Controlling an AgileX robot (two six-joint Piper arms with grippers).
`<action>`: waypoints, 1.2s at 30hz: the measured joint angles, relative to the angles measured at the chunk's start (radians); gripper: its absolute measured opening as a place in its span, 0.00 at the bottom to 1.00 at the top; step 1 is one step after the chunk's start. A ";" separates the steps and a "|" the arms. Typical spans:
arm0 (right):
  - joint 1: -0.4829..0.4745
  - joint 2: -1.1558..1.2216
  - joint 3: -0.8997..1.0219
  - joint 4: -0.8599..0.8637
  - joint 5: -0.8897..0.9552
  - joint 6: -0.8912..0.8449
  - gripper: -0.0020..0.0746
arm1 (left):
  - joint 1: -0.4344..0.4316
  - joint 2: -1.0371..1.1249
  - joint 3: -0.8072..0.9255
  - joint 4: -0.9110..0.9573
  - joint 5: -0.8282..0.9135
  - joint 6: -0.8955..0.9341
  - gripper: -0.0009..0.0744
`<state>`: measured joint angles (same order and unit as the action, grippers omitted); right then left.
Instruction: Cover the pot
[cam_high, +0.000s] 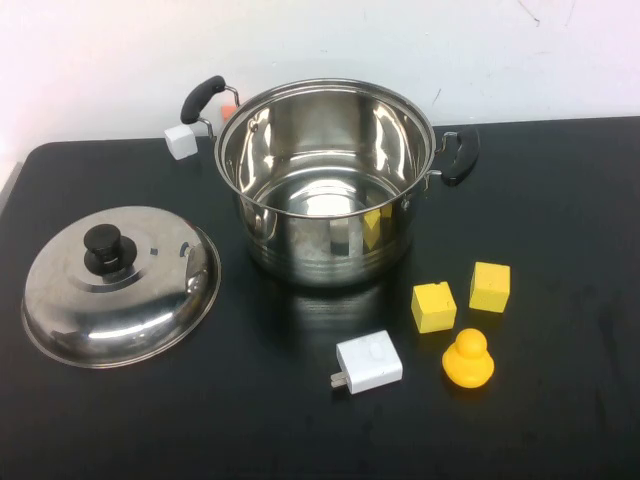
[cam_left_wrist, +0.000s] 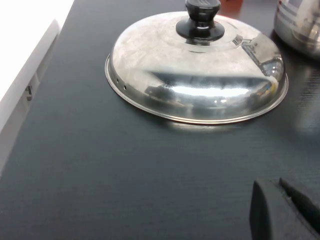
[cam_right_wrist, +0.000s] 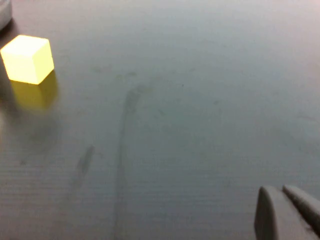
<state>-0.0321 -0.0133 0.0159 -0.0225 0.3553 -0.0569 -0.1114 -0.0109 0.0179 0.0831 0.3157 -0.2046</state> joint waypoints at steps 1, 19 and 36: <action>0.000 0.000 0.000 0.000 0.000 0.000 0.02 | 0.000 0.000 0.000 0.000 0.000 0.000 0.01; 0.000 0.000 0.000 0.000 0.000 0.000 0.02 | 0.000 0.000 0.000 0.000 0.000 0.000 0.01; 0.000 0.000 0.000 0.000 0.000 0.000 0.02 | 0.000 0.000 0.000 0.021 -0.017 0.000 0.01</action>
<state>-0.0321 -0.0133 0.0159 -0.0225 0.3553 -0.0569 -0.1114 -0.0109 0.0179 0.1044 0.2985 -0.2046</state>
